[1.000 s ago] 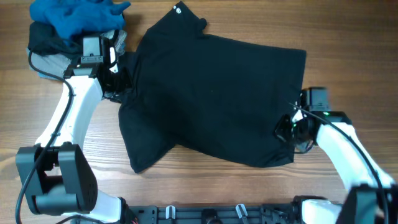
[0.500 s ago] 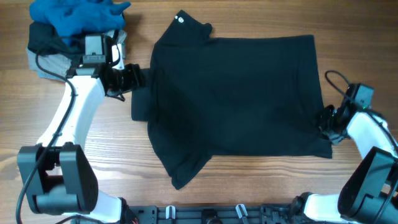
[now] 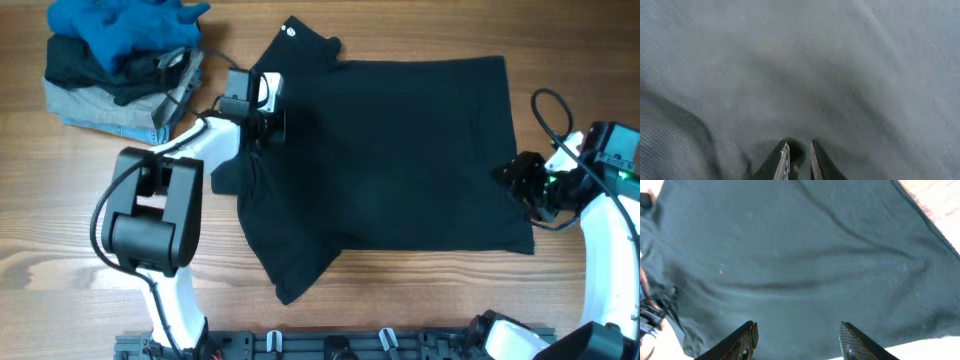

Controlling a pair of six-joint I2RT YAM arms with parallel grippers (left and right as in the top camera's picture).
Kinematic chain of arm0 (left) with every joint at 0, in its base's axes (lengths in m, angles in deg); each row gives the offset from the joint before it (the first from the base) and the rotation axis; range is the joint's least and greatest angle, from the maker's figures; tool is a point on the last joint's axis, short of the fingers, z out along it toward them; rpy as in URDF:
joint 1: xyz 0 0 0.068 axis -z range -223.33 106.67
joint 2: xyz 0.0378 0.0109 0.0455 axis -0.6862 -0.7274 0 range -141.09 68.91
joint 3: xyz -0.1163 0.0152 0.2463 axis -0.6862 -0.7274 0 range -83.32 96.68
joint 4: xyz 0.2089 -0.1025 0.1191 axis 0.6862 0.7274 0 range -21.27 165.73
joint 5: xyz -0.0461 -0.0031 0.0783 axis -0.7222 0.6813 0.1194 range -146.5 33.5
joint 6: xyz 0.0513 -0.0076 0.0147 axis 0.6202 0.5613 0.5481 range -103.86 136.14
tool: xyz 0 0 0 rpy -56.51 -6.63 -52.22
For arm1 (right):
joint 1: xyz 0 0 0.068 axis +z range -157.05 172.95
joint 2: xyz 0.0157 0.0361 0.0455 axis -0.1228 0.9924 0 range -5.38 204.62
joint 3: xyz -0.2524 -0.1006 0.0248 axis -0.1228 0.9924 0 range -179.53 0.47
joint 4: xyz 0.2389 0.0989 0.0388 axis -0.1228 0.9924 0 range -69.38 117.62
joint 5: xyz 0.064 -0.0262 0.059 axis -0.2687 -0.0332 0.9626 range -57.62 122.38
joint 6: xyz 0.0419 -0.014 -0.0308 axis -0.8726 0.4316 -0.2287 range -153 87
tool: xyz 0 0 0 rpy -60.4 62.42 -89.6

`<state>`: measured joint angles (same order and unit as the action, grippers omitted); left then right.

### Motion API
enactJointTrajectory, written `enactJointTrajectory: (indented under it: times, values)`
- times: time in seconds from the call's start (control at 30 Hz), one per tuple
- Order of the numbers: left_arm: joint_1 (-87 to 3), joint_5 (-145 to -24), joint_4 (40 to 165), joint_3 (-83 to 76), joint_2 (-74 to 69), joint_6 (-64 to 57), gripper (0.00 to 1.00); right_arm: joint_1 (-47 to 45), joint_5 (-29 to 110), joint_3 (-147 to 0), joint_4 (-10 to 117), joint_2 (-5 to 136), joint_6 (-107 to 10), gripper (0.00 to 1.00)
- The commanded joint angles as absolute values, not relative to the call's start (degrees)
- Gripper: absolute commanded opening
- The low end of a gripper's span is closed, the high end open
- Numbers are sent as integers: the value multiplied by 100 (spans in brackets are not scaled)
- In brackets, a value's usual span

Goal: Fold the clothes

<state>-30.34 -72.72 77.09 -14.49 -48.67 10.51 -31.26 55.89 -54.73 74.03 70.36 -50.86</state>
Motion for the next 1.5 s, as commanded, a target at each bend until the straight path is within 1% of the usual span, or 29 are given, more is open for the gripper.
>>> enactJointTrajectory:
  times: [0.0, 0.07, 0.17, 0.2, 0.27, 0.33, 0.4, 0.47, 0.5, 0.53, 0.57, 0.6, 0.63, 0.73, 0.77, 0.8, 0.83, 0.87, 0.9, 0.97, 1.0, 1.07, 1.1, 1.17, 1.2, 1.27, 1.33, 1.43, 1.47]
  values:
    - [-3277, -5666, 7748, -1512, -5442, 1097, 14, -3122, 5425, -5346, 7418, 7082, -4824, 57]
    - [-3574, -5423, 7739, -1455, -5416, 1069, 16, -3014, 5427, -5230, 6948, 7117, -4525, 58]
    - [-3718, -6169, 8089, -826, -5398, 1106, 25, -2687, 5422, -5016, 5862, 7369, -4501, 57]
    - [-3604, -6315, 8546, -277, -5398, 1145, 29, -2468, 5416, -5003, 5241, 7716, -4501, 55]
    - [-3430, -6407, 9341, 558, -5357, 1145, 36, -2263, 4876, -5003, 4192, 8418, -4520, 51]
    - [-3368, -6577, 10109, 1113, -5230, 1145, 43, -2254, 4841, -5003, 3419, 9028, -4516, 52]
    - [-3368, -6656, 10775, 1360, -4946, 1143, 50, -2249, 4706, -5003, 2835, 9633, -4557, 57]
    - [-3371, -6652, 11357, 1360, -4515, 1147, 52, -2243, 4631, -5003, 2514, 10173, -4715, 55]
    - [-3371, -6652, 11658, 1360, -4290, 1145, 53, -2241, 4631, -5005, 2369, 10433, -4826, 40]
    - [-3371, -6650, 11866, 1360, -4150, 1145, 56, -2239, 4616, -5005, 2302, 10617, -4824, 16]
    - [-3381, -6650, 12093, 1360, -4041, 1145, 61, -2243, 4408, -5005, 2295, 10730, -4990, 5]
    - [-3386, -6647, 12410, 1360, -4004, 1145, 64, -2306, 3788, -5010, 2245, 10783, -5346, 4]
    - [-3397, -6628, 12611, 1358, -4006, 1145, 66, -2387, 3571, -5036, 2063, 10783, -5462, 4]
    - [-3447, -6538, 13186, 1299, -4006, 1145, 71, -2737, 3578, -5580, 2061, 10783, -5725, 4]
    - [-3460, -6512, 13278, 1295, -4006, 1145, 76, -2844, 3578, -5786, 2286, 10783, -5849, 5]
    - [-3489, -6335, 13343, 1288, -4006, 1143, 79, -2938, 3582, -5943, 2461, 10781, -5917, 8]
    - [-3513, -6280, 13335, 1231, -4006, 1143, 81, -3012, 3652, -6048, 2575, 10750, -5980, 25]
    - [-3539, -6291, 13298, 1168, -4008, 1138, 81, -3045, 3669, -6089, 2638, 10704, -5974, 29]
    - [-3548, -6293, 13234, 1034, -4030, 1134, 81, -3082, 3759, -6124, 2732, 10573, -5897, 44]
    - [-3539, -6580, 13131, 610, -4061, 1132, 74, -3102, 4218, -6146, 2914, 10057, -5368, 60]
    - [-3534, -6862, 13134, 422, -4061, 1134, 69, -3102, 4356, -6146, 3082, 9727, -5268, 63]
    - [-3530, -7043, 13070, -15, -4061, 1123, 61, -3102, 4681, -6146, 3781, 8783, -5252, 64]
    - [-3530, -7043, 12819, -351, -4061, 1121, 48, -3102, 4937, -6146, 4164, 8354, -5272, 63]
    - [-3530, -7043, 12150, -924, -4061, 968, 20, -3102, 5512, -6146, 4660, 7935, -5270, 59]
    - [-3530, -7043, 11269, -1525, -4061, 717, 4, -3102, 5785, -6146, 5034, 7812, -5270, 57]
    - [-3539, -6984, 10139, -2224, -4061, 647, 4, -3091, 5945, -6142, 5558, 7821, -5263, 55]
    - [-3602, -6521, 9204, -2692, -4063, 448, 4, -3021, 5940, -6124, 5921, 7852, -5209, 55]
    - [-3840, -6191, 8146, -2716, -4063, 172, 4, -2827, 5425, -5987, 6341, 7860, -4971, 55]
    - [-4004, -6024, 8124, -2633, -4063, 144, 4, -2827, 5269, -5971, 6441, 7865, -5001, 55]
